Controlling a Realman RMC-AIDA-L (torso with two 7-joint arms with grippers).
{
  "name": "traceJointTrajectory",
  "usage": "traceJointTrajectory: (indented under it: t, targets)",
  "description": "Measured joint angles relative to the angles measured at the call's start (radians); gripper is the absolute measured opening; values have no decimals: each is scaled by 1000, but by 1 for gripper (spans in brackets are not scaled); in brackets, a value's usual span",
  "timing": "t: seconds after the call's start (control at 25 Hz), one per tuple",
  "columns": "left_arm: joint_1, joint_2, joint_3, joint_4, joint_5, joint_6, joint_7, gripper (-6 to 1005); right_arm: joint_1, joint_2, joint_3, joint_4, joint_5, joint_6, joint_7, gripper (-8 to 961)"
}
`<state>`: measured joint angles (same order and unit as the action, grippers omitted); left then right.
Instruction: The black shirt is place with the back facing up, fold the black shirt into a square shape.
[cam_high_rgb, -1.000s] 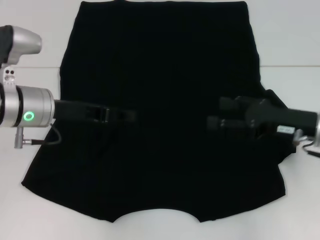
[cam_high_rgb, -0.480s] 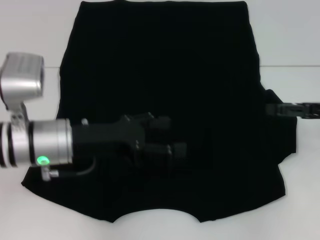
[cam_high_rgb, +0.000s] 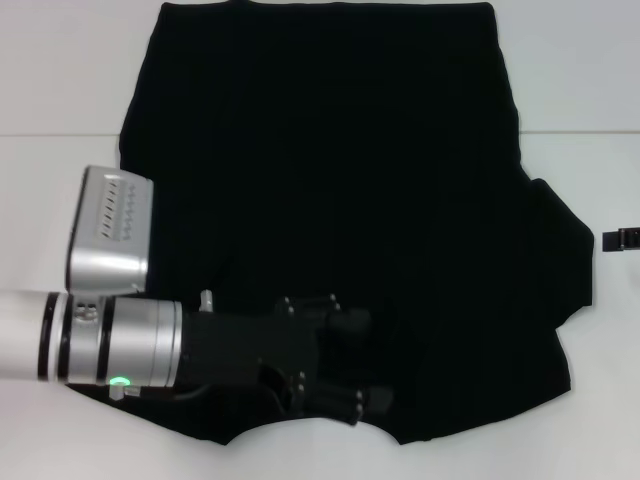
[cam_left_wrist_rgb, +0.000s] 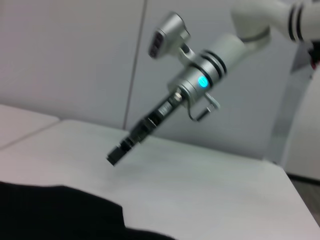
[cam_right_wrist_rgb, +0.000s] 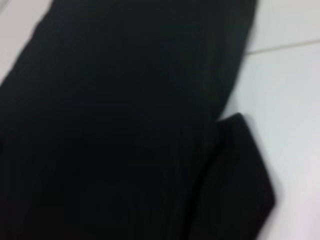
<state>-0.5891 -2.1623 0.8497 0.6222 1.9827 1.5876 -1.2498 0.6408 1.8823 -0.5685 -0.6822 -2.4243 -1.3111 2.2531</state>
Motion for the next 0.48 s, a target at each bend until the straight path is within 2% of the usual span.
traceJointTrajectory:
  t: [0.16,0.48]
  targets:
    - [-4,-1,27,1,22,-22,4,948,5,1,-4,16,-28,34,39,882]
    - [-8,-2,29,2,25,-26,7,949,25,9,-10,86,-30,57,54,883]
